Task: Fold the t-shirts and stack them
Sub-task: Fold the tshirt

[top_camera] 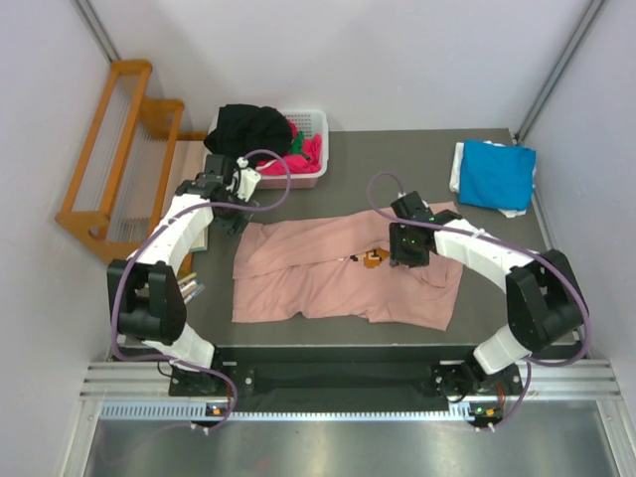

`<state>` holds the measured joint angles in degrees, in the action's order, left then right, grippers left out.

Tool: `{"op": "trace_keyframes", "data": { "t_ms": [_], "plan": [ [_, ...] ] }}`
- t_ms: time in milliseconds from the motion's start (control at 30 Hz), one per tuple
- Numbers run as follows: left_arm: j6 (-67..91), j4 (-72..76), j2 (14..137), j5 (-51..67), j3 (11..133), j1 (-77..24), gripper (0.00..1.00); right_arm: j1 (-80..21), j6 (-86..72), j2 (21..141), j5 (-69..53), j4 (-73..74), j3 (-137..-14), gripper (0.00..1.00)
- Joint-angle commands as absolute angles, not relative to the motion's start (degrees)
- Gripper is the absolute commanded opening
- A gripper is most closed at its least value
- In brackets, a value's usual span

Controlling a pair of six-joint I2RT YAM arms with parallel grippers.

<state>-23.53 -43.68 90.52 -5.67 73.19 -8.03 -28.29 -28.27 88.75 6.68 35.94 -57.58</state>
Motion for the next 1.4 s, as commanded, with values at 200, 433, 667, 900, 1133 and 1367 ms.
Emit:
{"op": "trace_keyframes", "data": {
  "t_ms": [200, 433, 667, 900, 1133, 1367],
  "plan": [
    [-22.8, -42.5, 89.9, -6.1, 72.9, -8.1, 0.75, -23.8, -27.0, 88.3, 10.5, 36.0, -61.1, 0.48],
    [-23.6, -41.9, 89.1, -7.0, 71.2, -8.1, 0.75, -17.3, -27.0, 95.4, 13.6, 33.1, -64.3, 0.45],
    [-23.7, -41.9, 89.0, -6.9, 71.5, -8.1, 0.75, -16.8, -26.5, 97.5, 14.1, 31.6, -63.2, 0.45],
    [-23.8, -41.7, 88.9, -6.8, 70.8, -8.1, 0.75, -12.7, -26.6, 97.0, 13.3, 31.4, -64.9, 0.43],
    [-23.8, -41.7, 88.7, -6.6, 70.8, -8.1, 0.75, -10.6, -26.7, 98.3, 11.3, 31.0, -65.3, 0.41],
    [-23.9, -41.7, 88.8, -6.8, 71.2, -8.1, 0.75, -11.7, -26.5, 98.2, 10.8, 30.7, -64.5, 0.39]
  ]
}}
